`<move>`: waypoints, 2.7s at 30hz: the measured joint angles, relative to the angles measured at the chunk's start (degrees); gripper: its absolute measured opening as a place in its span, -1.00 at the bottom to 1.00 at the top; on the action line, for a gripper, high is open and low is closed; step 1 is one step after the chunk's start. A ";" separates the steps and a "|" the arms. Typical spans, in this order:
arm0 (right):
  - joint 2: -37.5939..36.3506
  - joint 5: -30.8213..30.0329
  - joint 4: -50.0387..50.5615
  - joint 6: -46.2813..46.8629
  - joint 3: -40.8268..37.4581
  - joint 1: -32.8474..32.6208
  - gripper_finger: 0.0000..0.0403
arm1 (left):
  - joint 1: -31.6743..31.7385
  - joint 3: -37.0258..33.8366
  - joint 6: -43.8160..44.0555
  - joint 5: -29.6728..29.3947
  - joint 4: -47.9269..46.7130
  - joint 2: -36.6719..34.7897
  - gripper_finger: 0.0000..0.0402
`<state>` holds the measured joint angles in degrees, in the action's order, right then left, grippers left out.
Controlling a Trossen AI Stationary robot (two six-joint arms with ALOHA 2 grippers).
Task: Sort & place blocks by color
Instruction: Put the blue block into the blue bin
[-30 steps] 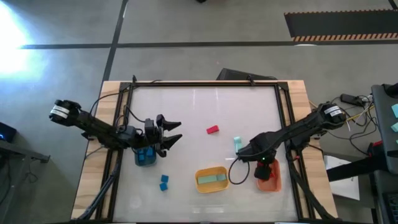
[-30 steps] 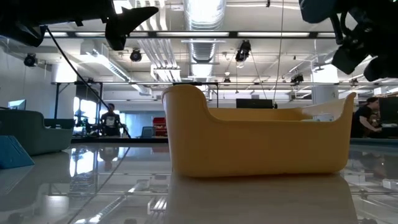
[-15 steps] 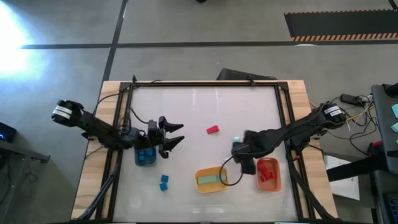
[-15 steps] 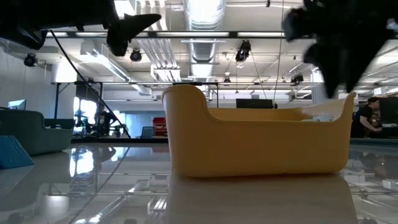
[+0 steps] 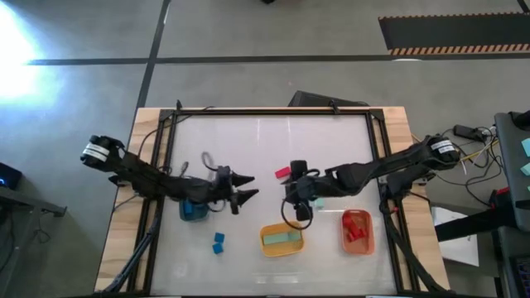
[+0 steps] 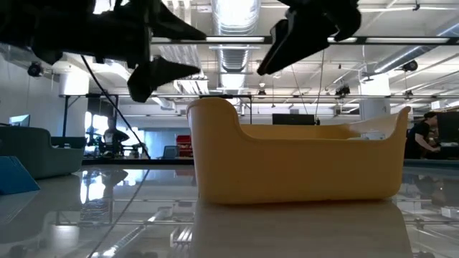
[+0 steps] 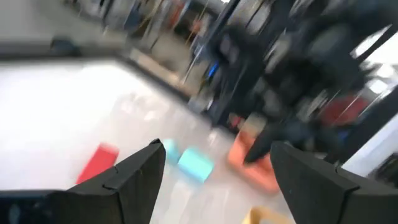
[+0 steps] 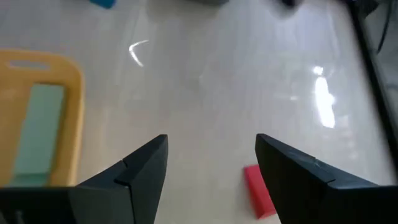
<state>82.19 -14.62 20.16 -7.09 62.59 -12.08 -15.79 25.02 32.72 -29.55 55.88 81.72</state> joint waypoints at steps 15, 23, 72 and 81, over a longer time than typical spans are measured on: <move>-1.44 5.76 -6.54 -8.13 -0.09 4.25 0.13 | -11.02 37.91 14.96 15.55 -100.63 4.75 0.37; -1.73 5.55 -31.98 -22.96 -0.11 5.61 0.09 | -15.71 38.18 16.27 22.68 -105.04 5.47 0.37; -31.12 5.78 -35.44 -22.93 -24.79 6.76 -0.91 | -16.33 34.49 8.73 11.23 -101.39 11.83 -0.47; -31.12 5.78 -35.40 -22.97 -24.79 6.76 -0.91 | -15.32 36.39 2.99 18.82 -101.82 10.35 -0.47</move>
<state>51.07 -8.84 -15.25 -30.06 37.80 -5.32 -31.11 61.42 35.70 -10.73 -45.94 92.07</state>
